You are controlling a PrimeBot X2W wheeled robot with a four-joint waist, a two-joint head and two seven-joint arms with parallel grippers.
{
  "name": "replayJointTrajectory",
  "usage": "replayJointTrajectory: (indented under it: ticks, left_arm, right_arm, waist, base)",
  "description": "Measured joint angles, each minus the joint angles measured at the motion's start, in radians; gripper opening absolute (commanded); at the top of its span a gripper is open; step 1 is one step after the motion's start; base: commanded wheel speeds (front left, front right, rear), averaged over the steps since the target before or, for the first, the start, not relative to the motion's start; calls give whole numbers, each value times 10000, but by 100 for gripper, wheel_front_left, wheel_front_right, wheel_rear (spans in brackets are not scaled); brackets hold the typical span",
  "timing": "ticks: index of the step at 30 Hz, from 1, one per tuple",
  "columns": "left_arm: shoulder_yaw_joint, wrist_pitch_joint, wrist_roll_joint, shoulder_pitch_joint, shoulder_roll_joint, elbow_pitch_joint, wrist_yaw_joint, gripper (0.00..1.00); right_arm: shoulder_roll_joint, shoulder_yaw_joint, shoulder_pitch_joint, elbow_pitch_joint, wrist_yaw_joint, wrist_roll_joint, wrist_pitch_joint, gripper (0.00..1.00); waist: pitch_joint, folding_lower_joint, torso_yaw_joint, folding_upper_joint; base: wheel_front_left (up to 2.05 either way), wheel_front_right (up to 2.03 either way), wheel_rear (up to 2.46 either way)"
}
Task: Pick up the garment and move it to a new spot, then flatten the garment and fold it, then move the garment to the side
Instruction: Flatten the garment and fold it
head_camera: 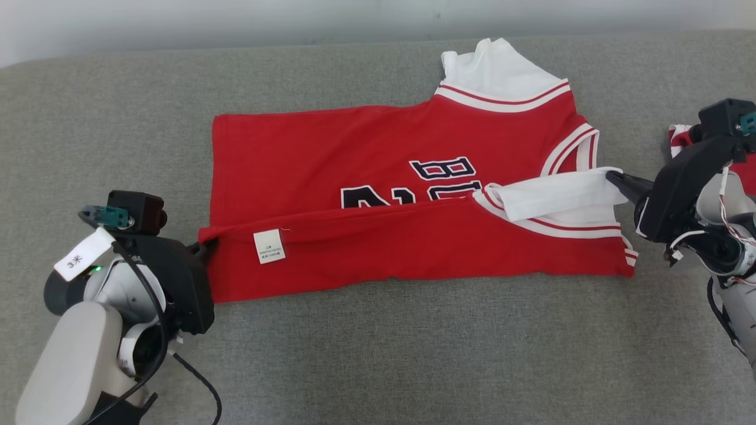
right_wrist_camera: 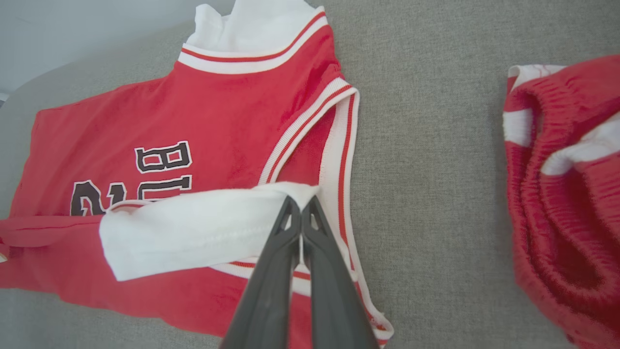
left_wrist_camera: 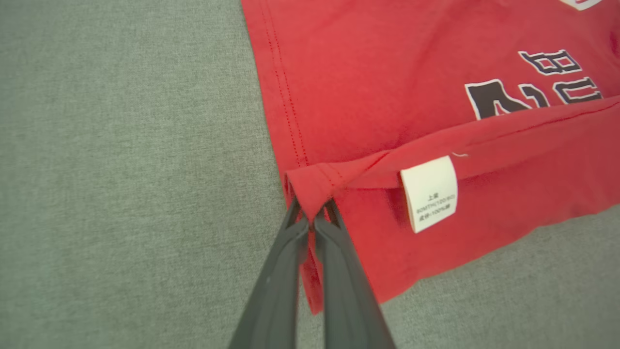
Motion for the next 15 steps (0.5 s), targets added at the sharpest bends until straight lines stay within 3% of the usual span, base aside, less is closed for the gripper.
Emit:
replayJointTrajectory:
  ticks: [5, 7, 8, 15]
  left_arm:
    - [-249, -397, 33, -501, -46, 756, -2, 0]
    - [-295, -520, 50, -720, -75, 980, -2, 62]
    - [-301, -629, 100, -782, -98, 1076, -2, 100]
    - [-270, -1536, 113, -726, -148, 1622, -2, 100]
  right_arm:
    - [242, 138, -546, 811, 180, -276, -431, 2]
    - [291, 161, -646, 1060, 251, -347, -612, 97]
    - [313, 182, -675, 1162, 318, -389, -696, 100]
    - [393, 190, -703, 1699, 616, -476, -1532, 100]
  waist:
    - [276, 0, -141, 0]
    - [321, 1, -175, 0]
    - [331, 1, -186, 0]
    - [134, -1, -201, -1]
  base:
    - [0, 0, 0]
    - [0, 0, 0]
    - [0, 0, 0]
    - [0, 0, 0]
